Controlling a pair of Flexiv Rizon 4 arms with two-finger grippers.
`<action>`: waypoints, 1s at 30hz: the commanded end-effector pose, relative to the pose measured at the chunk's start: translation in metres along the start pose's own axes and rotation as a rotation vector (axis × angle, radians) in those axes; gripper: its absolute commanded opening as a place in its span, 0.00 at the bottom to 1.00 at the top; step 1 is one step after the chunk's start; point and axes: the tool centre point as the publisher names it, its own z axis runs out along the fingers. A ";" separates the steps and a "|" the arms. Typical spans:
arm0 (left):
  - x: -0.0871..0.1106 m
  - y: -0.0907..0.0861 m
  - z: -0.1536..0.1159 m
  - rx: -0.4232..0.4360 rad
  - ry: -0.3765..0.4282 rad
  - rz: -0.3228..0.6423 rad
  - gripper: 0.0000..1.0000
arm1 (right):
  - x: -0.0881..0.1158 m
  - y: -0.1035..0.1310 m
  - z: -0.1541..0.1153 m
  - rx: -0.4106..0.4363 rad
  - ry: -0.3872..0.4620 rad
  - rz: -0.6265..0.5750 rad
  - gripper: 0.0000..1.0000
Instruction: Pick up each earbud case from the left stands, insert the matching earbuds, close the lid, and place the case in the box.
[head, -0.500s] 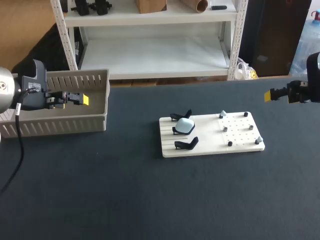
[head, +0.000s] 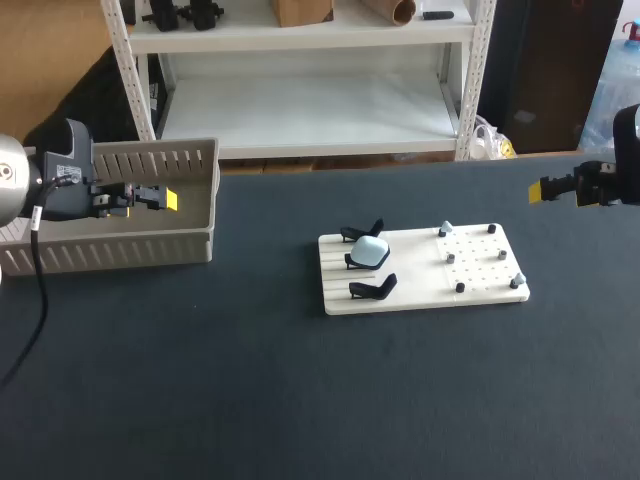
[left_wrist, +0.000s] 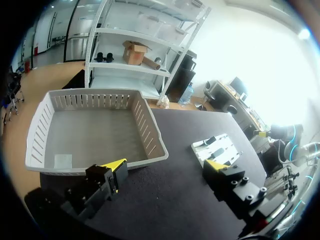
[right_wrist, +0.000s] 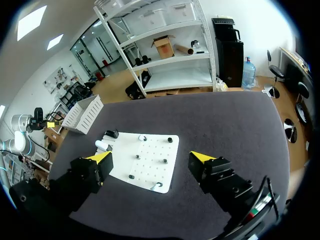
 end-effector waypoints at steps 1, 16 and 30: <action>-0.002 -0.001 0.000 -0.006 0.008 -0.001 1.00 | 0.000 -0.001 0.000 -0.005 0.001 -0.001 1.00; -0.002 -0.001 0.000 -0.006 0.008 -0.001 1.00 | 0.000 -0.001 0.000 -0.005 0.001 -0.001 1.00; -0.027 -0.052 0.010 0.217 -0.047 0.417 1.00 | 0.000 -0.001 0.000 -0.005 0.001 -0.001 1.00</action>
